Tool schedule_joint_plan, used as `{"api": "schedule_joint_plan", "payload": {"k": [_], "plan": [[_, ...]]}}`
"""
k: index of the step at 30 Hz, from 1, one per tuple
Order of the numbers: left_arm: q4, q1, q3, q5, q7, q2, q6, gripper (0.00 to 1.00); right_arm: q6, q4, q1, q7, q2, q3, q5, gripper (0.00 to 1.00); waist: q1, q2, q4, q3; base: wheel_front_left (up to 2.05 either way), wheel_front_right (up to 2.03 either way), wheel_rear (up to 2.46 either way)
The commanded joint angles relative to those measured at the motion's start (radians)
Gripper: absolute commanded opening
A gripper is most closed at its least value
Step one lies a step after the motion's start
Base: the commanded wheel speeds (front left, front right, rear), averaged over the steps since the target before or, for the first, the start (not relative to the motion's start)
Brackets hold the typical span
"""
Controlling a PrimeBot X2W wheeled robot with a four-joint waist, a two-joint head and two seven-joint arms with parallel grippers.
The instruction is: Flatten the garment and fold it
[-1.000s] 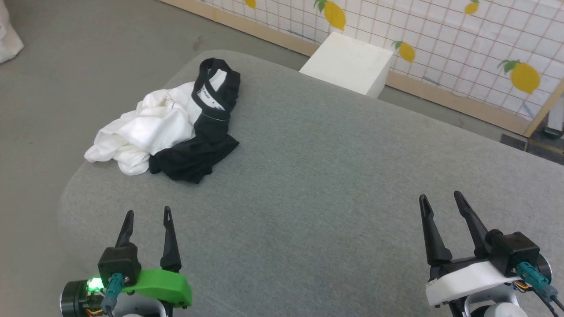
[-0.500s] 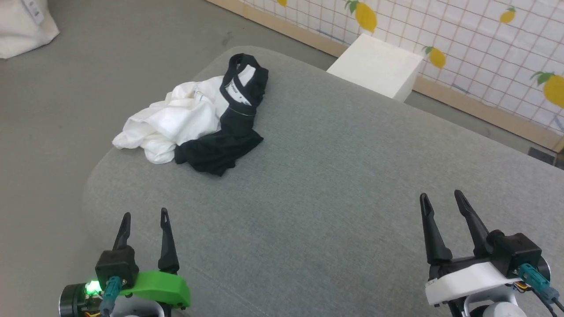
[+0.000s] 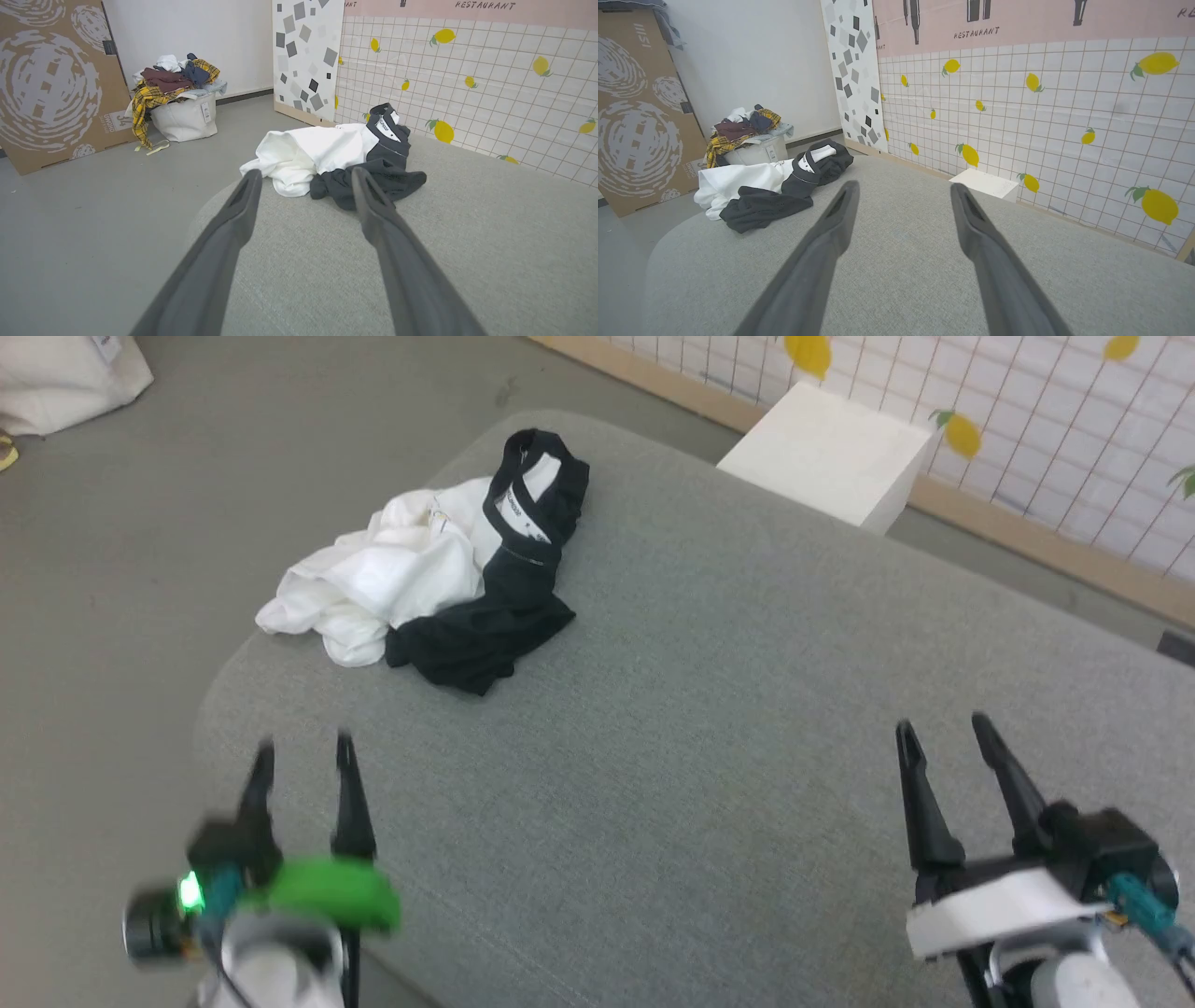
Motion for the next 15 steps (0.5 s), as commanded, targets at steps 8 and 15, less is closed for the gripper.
{"api": "schedule_joint_plan", "payload": {"k": [8,15], "plan": [[0.168,-0.441,0.035,-0.11,0.146,0.062,-0.094,1.0,-0.001,-0.126,-0.132,0.1,0.0,0.023,-0.115,1.0,0.0,0.0113,-0.137,0.335,0.0,0.0,0.0],[0.316,-0.691,0.089,-0.22,0.294,0.158,-0.178,1.0,-0.001,-0.206,-0.227,0.144,-0.017,0.042,-0.164,1.0,0.0,0.0113,-0.267,0.58,0.0,0.0,0.0]]}}
